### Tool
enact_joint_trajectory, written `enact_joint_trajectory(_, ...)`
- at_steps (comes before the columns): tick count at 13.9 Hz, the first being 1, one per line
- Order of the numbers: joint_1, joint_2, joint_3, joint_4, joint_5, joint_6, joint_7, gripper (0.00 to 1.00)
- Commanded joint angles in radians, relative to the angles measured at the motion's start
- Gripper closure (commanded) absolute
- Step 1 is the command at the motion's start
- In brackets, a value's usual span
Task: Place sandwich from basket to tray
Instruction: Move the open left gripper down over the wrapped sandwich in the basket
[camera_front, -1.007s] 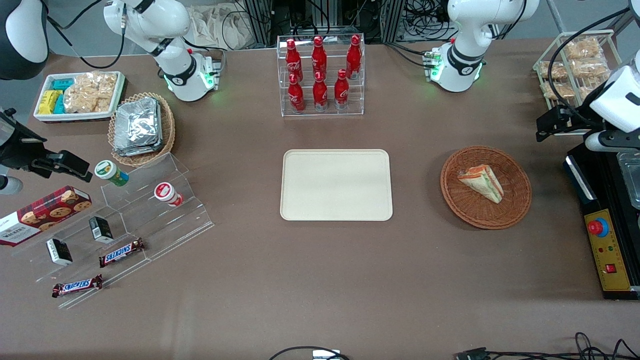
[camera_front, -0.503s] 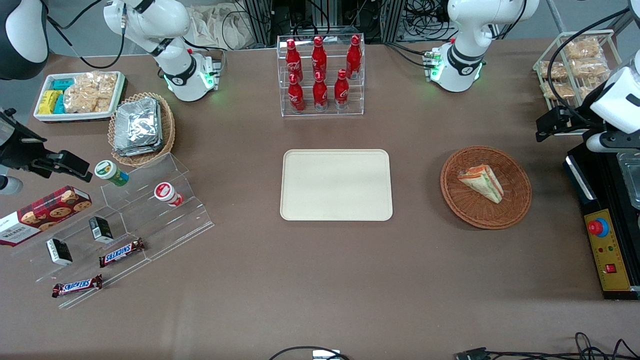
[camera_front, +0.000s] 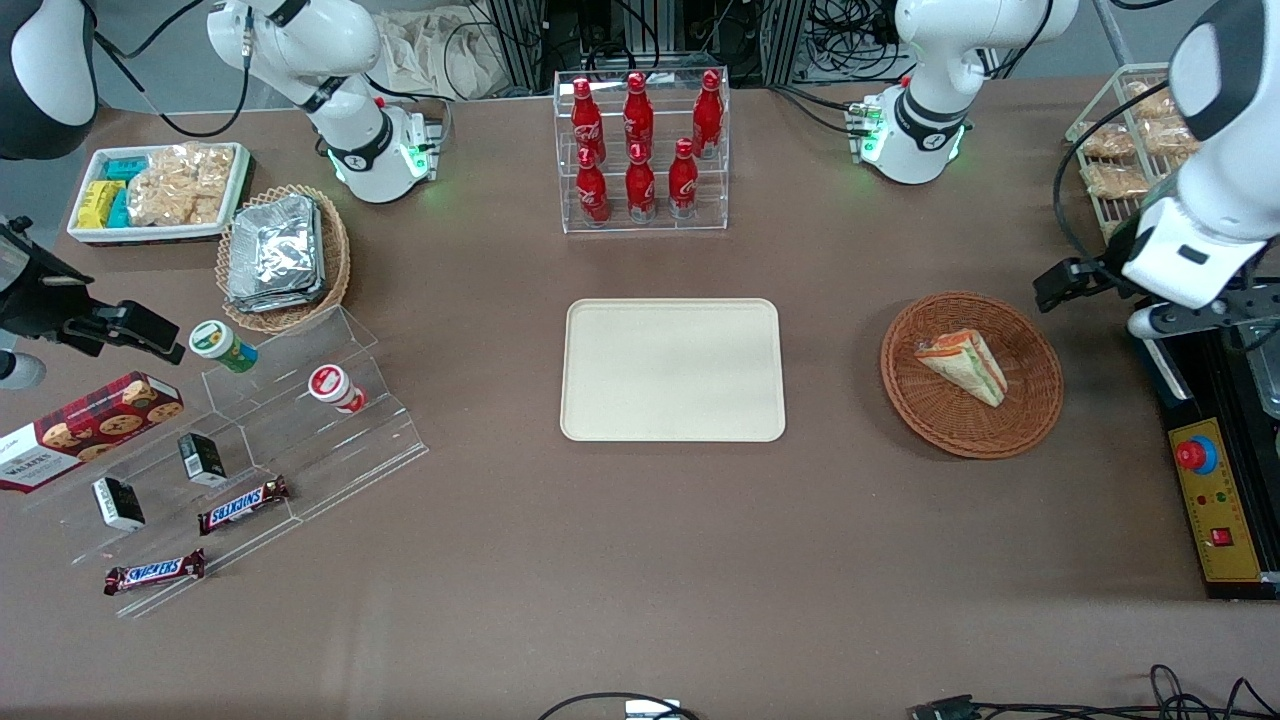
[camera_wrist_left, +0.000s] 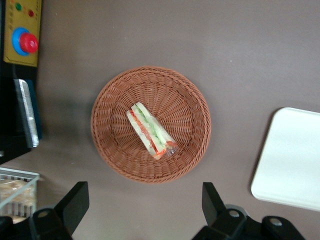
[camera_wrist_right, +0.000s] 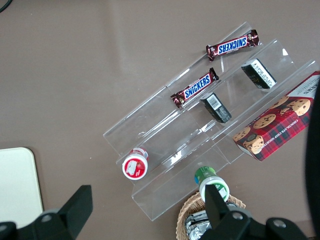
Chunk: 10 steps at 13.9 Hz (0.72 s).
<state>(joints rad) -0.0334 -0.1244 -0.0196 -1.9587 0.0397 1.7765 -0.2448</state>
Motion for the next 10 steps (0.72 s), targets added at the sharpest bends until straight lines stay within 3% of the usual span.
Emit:
enact_joint_trajectory(1, 0.0, -0.11, 0.001, -0.237, 0.011, 0.16, -0.08, 0.0)
enact_joint_trajectory(10, 0.0, -0.048, 0.0, -0.491, 0.012, 0.541, -0.292, 0.0)
